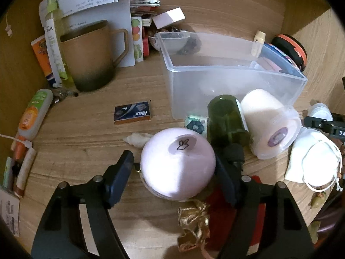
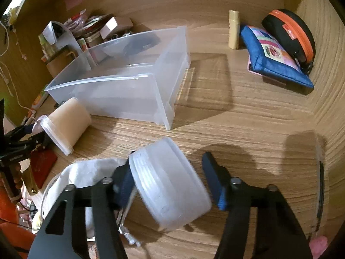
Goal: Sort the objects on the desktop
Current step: 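Grasp the pink round container with the left gripper while the right gripper lifts the white cup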
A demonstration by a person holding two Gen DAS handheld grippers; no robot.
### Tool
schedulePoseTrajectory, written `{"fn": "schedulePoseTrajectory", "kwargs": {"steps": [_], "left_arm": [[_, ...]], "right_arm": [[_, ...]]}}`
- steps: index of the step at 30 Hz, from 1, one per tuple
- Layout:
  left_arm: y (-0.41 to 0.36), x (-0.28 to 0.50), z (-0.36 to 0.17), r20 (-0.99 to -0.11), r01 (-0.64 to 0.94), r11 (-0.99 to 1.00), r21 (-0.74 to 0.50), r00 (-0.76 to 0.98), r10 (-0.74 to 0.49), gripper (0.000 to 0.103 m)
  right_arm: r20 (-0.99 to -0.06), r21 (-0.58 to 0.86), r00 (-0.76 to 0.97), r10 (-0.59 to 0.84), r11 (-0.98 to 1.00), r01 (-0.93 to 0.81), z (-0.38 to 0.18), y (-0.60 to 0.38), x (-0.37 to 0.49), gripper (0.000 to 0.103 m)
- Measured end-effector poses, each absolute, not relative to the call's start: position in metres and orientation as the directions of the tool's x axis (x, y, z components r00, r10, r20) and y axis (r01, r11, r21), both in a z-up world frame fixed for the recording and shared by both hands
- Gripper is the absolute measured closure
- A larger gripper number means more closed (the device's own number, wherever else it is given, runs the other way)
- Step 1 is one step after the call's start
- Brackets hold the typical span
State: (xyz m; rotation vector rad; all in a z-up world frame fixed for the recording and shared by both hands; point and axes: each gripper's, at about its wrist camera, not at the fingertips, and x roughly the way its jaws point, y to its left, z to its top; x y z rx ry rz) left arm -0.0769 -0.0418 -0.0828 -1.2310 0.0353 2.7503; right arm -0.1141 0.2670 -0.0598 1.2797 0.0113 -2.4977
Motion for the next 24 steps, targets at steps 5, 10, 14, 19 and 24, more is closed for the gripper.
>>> {"fn": "schedulePoseTrajectory", "kwargs": {"steps": [5,10,14,19,24], "left_arm": [[-0.041,-0.078,-0.082,-0.739,-0.128,-0.991,-0.03,-0.665,0.108,0.032],[-0.038,-0.077,-0.079,-0.725,-0.142,-0.99,-0.008,-0.681,0.104,0.041],[-0.041,-0.077,-0.078,-0.721,-0.134,-0.991,-0.023,-0.684,0.109,0.041],[-0.046,-0.072,-0.068,-0.698,-0.126,-0.992,-0.027,-0.707,0.109,0.041],[-0.05,-0.069,-0.056,-0.677,-0.12,-0.993,-0.007,-0.73,0.092,0.041]], "right_arm": [[-0.786,0.14,-0.553,-0.276,-0.951,0.276,-0.057,0.274,-0.114,0.074],[-0.766,0.114,-0.59,-0.256,-0.957,0.267,-0.05,0.273,-0.11,0.076],[-0.743,0.094,-0.62,-0.252,-0.957,0.276,-0.039,0.269,-0.106,0.076],[-0.725,0.097,-0.637,-0.26,-0.955,0.28,-0.024,0.268,-0.104,0.076],[-0.711,0.069,-0.655,-0.254,-0.953,0.295,-0.012,0.261,-0.103,0.076]]}}
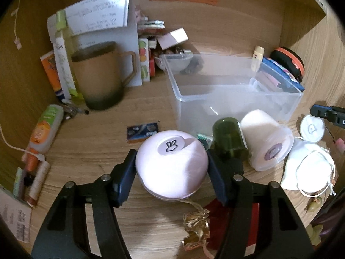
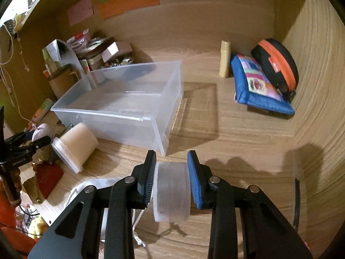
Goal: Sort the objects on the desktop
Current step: 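Grasp the pink round container with the left gripper while the right gripper lifts the white cup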
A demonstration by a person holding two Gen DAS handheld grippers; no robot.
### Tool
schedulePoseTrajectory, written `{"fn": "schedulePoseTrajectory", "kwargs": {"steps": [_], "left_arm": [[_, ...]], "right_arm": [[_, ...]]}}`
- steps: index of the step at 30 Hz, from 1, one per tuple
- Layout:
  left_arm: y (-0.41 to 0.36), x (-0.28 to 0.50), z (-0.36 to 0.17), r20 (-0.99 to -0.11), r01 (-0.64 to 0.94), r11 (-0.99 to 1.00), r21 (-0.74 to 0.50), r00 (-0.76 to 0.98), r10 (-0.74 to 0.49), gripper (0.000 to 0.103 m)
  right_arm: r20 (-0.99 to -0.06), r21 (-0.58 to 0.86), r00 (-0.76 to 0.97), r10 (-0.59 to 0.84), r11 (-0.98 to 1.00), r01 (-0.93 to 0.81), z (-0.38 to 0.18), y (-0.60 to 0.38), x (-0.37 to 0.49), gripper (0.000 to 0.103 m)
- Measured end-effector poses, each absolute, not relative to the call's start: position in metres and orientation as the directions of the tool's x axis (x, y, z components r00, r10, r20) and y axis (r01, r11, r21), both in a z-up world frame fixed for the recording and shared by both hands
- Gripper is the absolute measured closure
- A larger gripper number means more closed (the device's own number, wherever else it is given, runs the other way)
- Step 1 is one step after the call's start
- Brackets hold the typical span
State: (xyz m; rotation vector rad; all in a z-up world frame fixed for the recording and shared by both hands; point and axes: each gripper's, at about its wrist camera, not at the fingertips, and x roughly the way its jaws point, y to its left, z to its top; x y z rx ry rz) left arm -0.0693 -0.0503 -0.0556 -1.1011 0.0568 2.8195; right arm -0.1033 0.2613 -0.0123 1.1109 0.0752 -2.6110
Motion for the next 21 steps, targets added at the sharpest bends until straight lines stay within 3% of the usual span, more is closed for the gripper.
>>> {"fn": "schedulePoseTrajectory", "kwargs": {"steps": [5,6,12,15,16,17,19,21], "left_arm": [[-0.055,-0.068,-0.044,-0.661,-0.122,-0.992,0.01,-0.746,0.085,0.041],[-0.056,-0.068,-0.041,-0.656,-0.123,-0.992,0.013,-0.75,0.084,0.041],[-0.063,-0.065,-0.026,-0.628,-0.128,-0.992,0.009,-0.772,0.094,0.041],[-0.065,-0.063,-0.026,-0.628,-0.134,-0.991,-0.005,-0.771,0.107,0.041],[-0.065,-0.063,-0.027,-0.63,-0.14,-0.99,-0.016,-0.767,0.118,0.041],[-0.065,-0.062,-0.027,-0.632,-0.143,-0.99,-0.022,-0.765,0.124,0.041],[-0.064,-0.062,-0.028,-0.633,-0.148,-0.989,-0.03,-0.763,0.133,0.041],[-0.063,-0.062,-0.029,-0.633,-0.149,-0.988,-0.033,-0.762,0.136,0.041]], "right_arm": [[-0.711,0.079,-0.648,-0.273,-0.947,0.312,-0.005,0.256,-0.105,0.077],[-0.71,0.078,-0.648,-0.276,-0.945,0.317,-0.003,0.256,-0.105,0.099],[-0.723,0.061,-0.638,-0.264,-0.945,0.322,-0.001,0.252,-0.107,0.099],[-0.734,0.067,-0.633,-0.246,-0.954,0.292,-0.004,0.256,-0.108,0.092],[-0.733,0.074,-0.637,-0.241,-0.958,0.277,-0.004,0.26,-0.107,0.08],[-0.734,0.088,-0.634,-0.246,-0.959,0.27,-0.005,0.263,-0.108,0.062],[-0.739,0.117,-0.621,-0.261,-0.957,0.264,-0.009,0.266,-0.108,0.04],[-0.743,0.122,-0.612,-0.273,-0.953,0.278,-0.013,0.262,-0.107,0.04]]}}
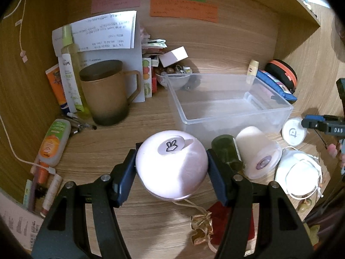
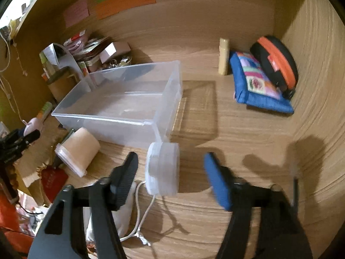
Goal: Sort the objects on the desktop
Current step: 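Grasp the pink round container with the left gripper while the right gripper lifts the white cup, then carry the pink container and white cup over the clear box with both grippers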
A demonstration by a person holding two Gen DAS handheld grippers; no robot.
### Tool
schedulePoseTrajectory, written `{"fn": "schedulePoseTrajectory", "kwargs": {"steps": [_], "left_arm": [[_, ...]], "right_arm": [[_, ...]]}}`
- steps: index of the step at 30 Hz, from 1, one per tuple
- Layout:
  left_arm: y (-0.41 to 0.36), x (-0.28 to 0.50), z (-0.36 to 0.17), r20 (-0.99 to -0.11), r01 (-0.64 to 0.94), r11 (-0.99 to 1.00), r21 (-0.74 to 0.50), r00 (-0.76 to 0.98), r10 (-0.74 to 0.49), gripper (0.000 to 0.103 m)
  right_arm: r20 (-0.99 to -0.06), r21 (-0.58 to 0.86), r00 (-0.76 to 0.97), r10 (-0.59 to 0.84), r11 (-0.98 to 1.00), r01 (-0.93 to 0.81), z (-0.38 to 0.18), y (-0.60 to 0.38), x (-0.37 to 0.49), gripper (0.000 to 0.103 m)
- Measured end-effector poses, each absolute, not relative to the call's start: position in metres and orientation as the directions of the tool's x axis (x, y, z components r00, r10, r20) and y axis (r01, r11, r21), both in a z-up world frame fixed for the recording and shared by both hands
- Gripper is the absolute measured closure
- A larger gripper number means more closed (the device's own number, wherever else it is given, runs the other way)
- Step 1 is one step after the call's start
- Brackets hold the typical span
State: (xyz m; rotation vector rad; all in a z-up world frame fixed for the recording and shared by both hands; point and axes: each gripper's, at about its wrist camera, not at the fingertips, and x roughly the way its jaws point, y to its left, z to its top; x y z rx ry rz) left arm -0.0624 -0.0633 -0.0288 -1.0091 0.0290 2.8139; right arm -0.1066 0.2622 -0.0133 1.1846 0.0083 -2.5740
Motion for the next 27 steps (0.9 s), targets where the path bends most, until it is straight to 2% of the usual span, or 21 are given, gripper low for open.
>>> {"fn": "schedulePoseTrajectory", "kwargs": {"steps": [3,4,5,7,18,27], "left_arm": [[-0.062,-0.063,-0.03,-0.633,-0.155,-0.987,-0.047,-0.76,0.15,0.041],[-0.062,-0.063,-0.03,-0.633,-0.157,-0.986,-0.049,-0.759,0.153,0.041],[-0.061,-0.063,-0.029,-0.633,-0.158,-0.986,-0.051,-0.759,0.154,0.041],[-0.06,-0.063,-0.029,-0.63,-0.161,-0.985,-0.054,-0.76,0.159,0.041],[-0.058,-0.07,-0.012,-0.606,-0.18,-0.982,-0.061,-0.775,0.18,0.041],[-0.048,-0.09,0.014,-0.578,-0.241,-0.97,-0.02,-0.789,0.208,0.041]], "right_arm": [[-0.757,0.058,-0.611,-0.231,-0.955,0.289,-0.023,0.25,-0.108,0.043],[-0.767,0.041,-0.604,-0.214,-0.957,0.287,-0.028,0.246,-0.112,0.047],[-0.775,0.036,-0.596,-0.209,-0.957,0.289,-0.032,0.244,-0.114,0.06],[-0.791,0.046,-0.574,-0.213,-0.956,0.291,-0.04,0.243,-0.121,0.076],[-0.726,0.079,-0.647,-0.232,-0.963,0.257,-0.003,0.252,-0.111,0.076],[-0.669,0.077,-0.684,-0.291,-0.942,0.326,0.048,0.237,-0.108,0.076]]}}
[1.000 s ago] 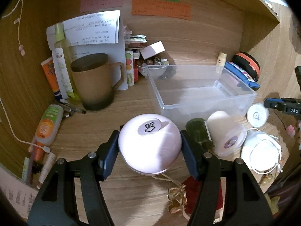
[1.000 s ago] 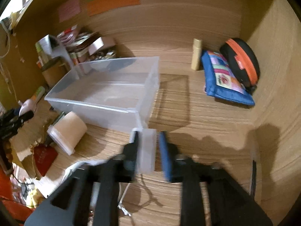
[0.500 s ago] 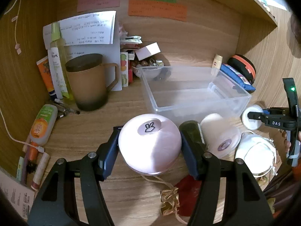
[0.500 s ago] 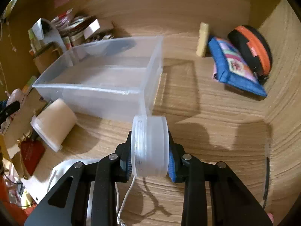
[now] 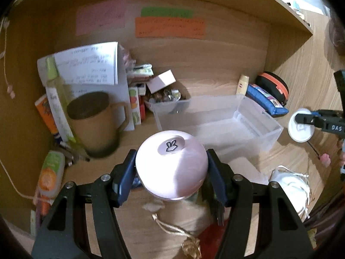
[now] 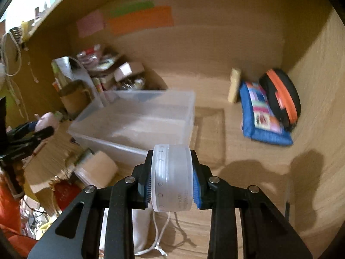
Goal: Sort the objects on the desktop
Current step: 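Carry the pink container and white cup over the clear box with both grippers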
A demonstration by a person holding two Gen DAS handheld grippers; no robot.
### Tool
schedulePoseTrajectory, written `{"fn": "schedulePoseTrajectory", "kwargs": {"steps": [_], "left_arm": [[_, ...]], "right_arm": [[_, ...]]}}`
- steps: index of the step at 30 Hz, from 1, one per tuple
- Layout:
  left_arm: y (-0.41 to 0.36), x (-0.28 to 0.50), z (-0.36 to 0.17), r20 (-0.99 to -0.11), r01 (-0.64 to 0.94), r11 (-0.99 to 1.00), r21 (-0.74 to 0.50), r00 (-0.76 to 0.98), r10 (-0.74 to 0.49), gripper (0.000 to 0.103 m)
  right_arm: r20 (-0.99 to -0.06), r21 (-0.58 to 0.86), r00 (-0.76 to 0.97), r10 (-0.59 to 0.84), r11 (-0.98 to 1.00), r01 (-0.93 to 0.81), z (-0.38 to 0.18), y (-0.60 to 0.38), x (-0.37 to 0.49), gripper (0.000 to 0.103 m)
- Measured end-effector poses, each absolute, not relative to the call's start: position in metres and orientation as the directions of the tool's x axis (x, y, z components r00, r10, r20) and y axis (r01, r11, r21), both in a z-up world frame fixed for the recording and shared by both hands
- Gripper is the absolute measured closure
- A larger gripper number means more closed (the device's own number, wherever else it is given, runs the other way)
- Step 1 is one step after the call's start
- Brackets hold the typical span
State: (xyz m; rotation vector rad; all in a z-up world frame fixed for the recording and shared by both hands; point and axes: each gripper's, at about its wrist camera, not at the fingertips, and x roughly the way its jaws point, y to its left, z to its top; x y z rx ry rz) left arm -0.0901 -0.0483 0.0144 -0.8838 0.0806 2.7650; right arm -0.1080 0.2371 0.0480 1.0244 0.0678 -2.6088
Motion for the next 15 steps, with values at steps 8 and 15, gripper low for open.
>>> {"fn": "schedulePoseTrajectory", "kwargs": {"steps": [8,15], "left_arm": [[-0.042,-0.112,0.033,-0.56,-0.253,-0.967,0.001,-0.802,0.209,0.041],[-0.034,-0.135,0.04,-0.564,-0.273,-0.962,0.023,-0.798,0.213,0.041]], "right_arm": [[-0.629,0.079,-0.696,-0.345,-0.92,0.384,0.071,0.218,-0.124,0.076],[-0.633,0.084,-0.68,-0.37,-0.906,0.415,0.07,0.205,-0.145,0.076]]}}
